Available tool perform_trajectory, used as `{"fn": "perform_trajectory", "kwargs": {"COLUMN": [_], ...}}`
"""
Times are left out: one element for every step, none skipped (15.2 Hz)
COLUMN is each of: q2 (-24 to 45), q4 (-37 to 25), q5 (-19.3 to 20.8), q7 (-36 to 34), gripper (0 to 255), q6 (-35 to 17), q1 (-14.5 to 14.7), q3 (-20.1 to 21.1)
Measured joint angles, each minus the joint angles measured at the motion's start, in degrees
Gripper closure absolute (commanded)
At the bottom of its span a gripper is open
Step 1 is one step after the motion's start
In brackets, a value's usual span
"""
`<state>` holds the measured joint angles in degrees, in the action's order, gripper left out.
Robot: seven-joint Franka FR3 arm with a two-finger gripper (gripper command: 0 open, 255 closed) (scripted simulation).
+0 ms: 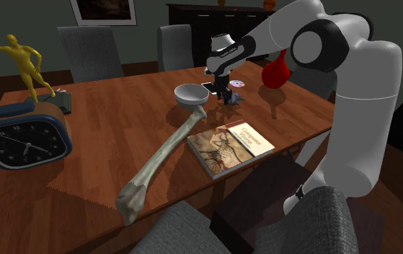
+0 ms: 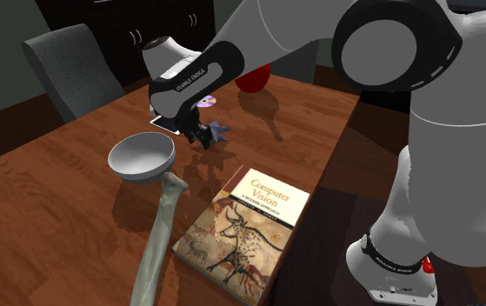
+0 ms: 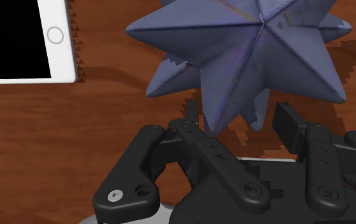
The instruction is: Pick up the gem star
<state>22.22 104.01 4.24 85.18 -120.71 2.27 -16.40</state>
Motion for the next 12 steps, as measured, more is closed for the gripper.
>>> {"fn": "perform_trajectory", "kwargs": {"q2": [0.01,-0.01,-0.03,-0.05,-0.04,-0.13,-0.45,-0.75,-0.93,-1.41,-1.73,-2.05], "q4": [-0.01,0.00,0.02,0.03,0.05,-0.07,-0.18,-0.53,-0.91,-1.01,-1.31,-1.65], "q5": [-0.01,0.00,0.00,0.00,0.00,0.04,0.12,0.18,0.20,0.30,0.36,0.42], "q7": [0.01,0.01,0.01,0.02,0.02,0.02,0.05,0.00,0.17,0.23,0.27,0.31], "gripper": [255,255,255,255,255,255,255,255,255,255,255,255], "q6": [0.00,0.00,-0.01,0.00,-0.06,0.21,0.65,1.32,1.85,2.41,3.03,3.68], "q1": [0.00,0.00,0.00,0.00,0.00,-0.01,0.01,0.09,0.02,0.04,0.08,0.12], "q3": [0.00,0.00,0.00,0.00,0.00,-0.03,-0.09,-0.10,-0.16,-0.22,-0.26,-0.28]}}
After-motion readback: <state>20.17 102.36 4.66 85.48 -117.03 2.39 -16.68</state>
